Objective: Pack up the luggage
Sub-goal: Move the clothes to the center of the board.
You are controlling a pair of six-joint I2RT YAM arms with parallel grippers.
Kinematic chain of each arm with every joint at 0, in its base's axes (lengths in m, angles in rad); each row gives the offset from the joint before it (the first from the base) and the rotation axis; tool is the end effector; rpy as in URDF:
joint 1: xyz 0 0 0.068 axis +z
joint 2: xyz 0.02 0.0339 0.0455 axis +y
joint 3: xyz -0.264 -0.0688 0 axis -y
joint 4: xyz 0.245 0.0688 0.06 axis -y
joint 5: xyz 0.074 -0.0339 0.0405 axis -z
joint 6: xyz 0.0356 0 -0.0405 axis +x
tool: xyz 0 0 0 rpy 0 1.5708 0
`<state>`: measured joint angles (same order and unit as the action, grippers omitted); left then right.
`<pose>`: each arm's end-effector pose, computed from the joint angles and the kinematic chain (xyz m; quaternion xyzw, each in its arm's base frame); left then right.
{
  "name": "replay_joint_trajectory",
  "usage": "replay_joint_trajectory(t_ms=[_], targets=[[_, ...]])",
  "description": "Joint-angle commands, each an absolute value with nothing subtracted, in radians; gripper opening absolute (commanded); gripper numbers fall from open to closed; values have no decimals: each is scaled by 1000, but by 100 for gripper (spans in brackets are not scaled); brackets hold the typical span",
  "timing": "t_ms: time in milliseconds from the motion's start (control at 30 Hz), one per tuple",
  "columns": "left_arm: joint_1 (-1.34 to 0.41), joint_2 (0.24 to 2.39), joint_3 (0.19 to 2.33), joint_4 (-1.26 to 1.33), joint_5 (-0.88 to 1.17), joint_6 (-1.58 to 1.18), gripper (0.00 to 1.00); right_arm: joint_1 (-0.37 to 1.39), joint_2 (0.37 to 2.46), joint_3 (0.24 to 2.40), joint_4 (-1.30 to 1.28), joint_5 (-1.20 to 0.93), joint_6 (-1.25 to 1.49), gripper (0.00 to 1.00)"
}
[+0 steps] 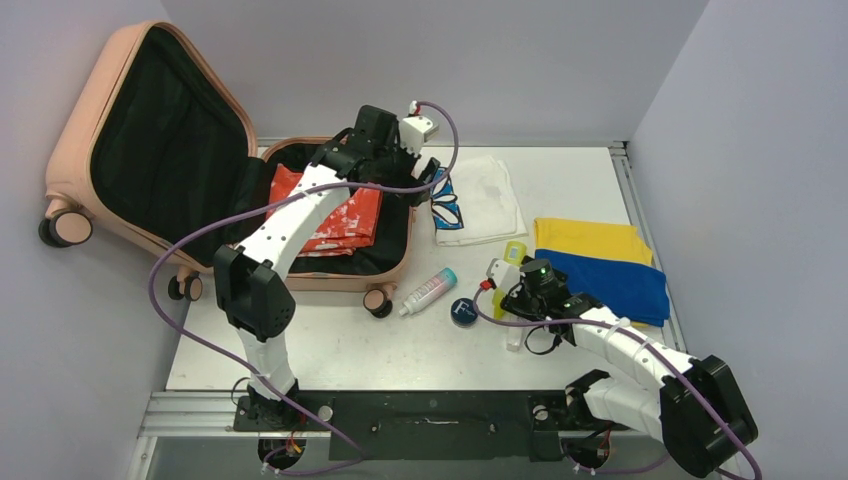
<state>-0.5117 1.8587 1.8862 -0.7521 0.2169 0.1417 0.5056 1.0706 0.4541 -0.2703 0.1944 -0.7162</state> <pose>0.3622 -0.2122 0.3613 0.3330 0.8443 -0.1721 0.3831 0.1755 0.0893 0.1680 -0.5112 0.7867 -0.1260 0.3223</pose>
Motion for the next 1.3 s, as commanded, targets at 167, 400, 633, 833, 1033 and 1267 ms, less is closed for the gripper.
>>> replay_joint_trajectory(t_ms=[167,400,633,833,1033,1267], targets=[[-526,1866,1939,-713,238,126,96,505,1043,490,-209,250,-655,41],[-533,1873,1931,-702,277,97,96,495,1050,511,-236,264,-640,6],[-546,1921,1965,-640,436,-86,96,426,991,577,-276,221,-613,5],[-554,2078,2046,-482,742,-526,96,318,951,632,-298,124,-606,5],[-601,2166,1882,69,883,-1053,96,317,915,637,-316,124,-607,5],[-692,2265,1797,440,876,-1455,96,311,881,646,-339,119,-598,5]])
